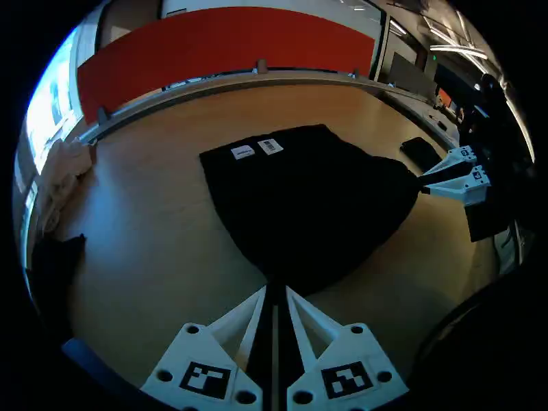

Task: Fold towel

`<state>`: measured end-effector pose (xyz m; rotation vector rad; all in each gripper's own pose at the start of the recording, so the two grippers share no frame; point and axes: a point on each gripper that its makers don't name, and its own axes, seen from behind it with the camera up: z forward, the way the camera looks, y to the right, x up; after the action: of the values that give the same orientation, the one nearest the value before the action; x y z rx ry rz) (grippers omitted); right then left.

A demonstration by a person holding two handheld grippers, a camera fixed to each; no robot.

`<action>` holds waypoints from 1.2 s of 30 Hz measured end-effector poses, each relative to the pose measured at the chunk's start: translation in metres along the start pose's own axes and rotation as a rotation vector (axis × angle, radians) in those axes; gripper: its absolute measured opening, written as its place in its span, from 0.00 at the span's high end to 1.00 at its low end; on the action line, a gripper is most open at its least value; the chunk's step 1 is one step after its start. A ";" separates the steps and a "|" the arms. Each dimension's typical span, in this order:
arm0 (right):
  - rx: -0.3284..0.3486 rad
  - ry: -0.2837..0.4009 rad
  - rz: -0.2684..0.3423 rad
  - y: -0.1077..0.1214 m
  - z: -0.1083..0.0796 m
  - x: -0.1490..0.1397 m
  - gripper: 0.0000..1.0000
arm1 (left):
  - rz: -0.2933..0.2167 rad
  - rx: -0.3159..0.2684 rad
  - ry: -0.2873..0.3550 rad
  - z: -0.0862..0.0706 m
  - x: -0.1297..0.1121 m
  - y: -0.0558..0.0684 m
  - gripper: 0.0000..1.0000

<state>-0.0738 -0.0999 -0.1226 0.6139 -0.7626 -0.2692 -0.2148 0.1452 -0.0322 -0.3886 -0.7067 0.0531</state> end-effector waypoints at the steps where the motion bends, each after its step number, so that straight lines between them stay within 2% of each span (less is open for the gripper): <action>1: 0.000 0.004 -0.001 0.000 -0.003 0.003 0.84 | -0.003 0.000 0.003 -0.003 0.003 0.000 0.96; 11: 0.010 0.027 -0.018 0.000 -0.029 0.029 0.84 | -0.039 -0.003 0.040 -0.033 0.031 -0.001 0.96; 20: 0.020 0.029 -0.017 0.000 -0.050 0.044 0.84 | -0.072 -0.017 0.064 -0.062 0.048 0.003 0.96; 27: 0.031 0.027 -0.003 -0.003 -0.065 0.050 0.84 | -0.100 -0.033 0.070 -0.081 0.052 0.009 0.96; 36: 0.044 0.019 0.006 -0.007 -0.074 0.051 0.84 | -0.123 -0.046 0.067 -0.091 0.048 0.012 0.96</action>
<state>0.0145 -0.0966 -0.1393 0.6550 -0.7530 -0.2413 -0.1189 0.1351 -0.0702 -0.3882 -0.6649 -0.0916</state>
